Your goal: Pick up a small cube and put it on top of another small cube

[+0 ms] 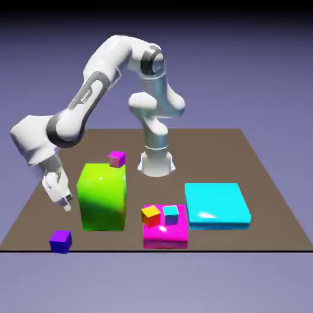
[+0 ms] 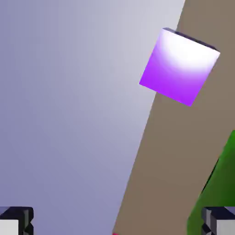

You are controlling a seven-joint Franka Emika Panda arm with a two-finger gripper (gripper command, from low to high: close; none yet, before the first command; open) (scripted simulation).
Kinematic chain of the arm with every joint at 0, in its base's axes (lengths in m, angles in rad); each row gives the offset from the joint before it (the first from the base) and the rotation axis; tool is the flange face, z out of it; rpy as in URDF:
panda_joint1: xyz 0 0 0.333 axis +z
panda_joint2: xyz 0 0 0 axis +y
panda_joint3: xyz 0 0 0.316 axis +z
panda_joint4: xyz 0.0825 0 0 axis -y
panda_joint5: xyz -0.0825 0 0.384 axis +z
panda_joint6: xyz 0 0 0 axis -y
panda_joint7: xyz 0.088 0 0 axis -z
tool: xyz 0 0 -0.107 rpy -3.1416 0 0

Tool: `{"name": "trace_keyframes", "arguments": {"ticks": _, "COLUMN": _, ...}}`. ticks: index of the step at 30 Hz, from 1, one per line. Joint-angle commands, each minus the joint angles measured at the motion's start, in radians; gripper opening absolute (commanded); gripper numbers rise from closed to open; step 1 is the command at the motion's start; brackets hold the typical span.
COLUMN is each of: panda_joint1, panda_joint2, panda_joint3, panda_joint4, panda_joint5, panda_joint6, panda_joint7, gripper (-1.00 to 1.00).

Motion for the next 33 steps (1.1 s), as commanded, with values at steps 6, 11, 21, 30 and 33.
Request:
{"name": "trace_keyframes", "arguments": {"ticks": 6, "panda_joint1": -0.047, "panda_joint2": 0.217, "panda_joint3": -0.092, "panda_joint4": 0.204, "panda_joint5": 0.152, "panda_joint6": -0.219, "panda_joint7": 0.068, "gripper": 0.0}}
{"name": "trace_keyframes", "arguments": {"ticks": 11, "panda_joint1": -0.086, "panda_joint2": 0.399, "panda_joint3": -0.168, "panda_joint4": 0.374, "panda_joint5": 0.278, "panda_joint6": -0.402, "panda_joint7": 0.126, "gripper": 0.0}}
{"name": "trace_keyframes", "arguments": {"ticks": 21, "panda_joint1": -0.055, "panda_joint2": 0.61, "panda_joint3": -0.216, "panda_joint4": 0.448, "panda_joint5": 0.442, "panda_joint6": -0.49, "panda_joint7": 0.138, "gripper": 0.0}}
{"name": "trace_keyframes", "arguments": {"ticks": 30, "panda_joint1": -0.082, "panda_joint2": 0.469, "panda_joint3": -0.106, "panda_joint4": 0.474, "panda_joint5": 0.221, "panda_joint6": -0.587, "panda_joint7": 0.143, "gripper": -1.0}}
{"name": "trace_keyframes", "arguments": {"ticks": 33, "panda_joint1": -0.051, "panda_joint2": 0.389, "panda_joint3": -0.008, "panda_joint4": 0.423, "panda_joint5": 0.091, "panda_joint6": -0.587, "panda_joint7": 0.114, "gripper": -1.0}}
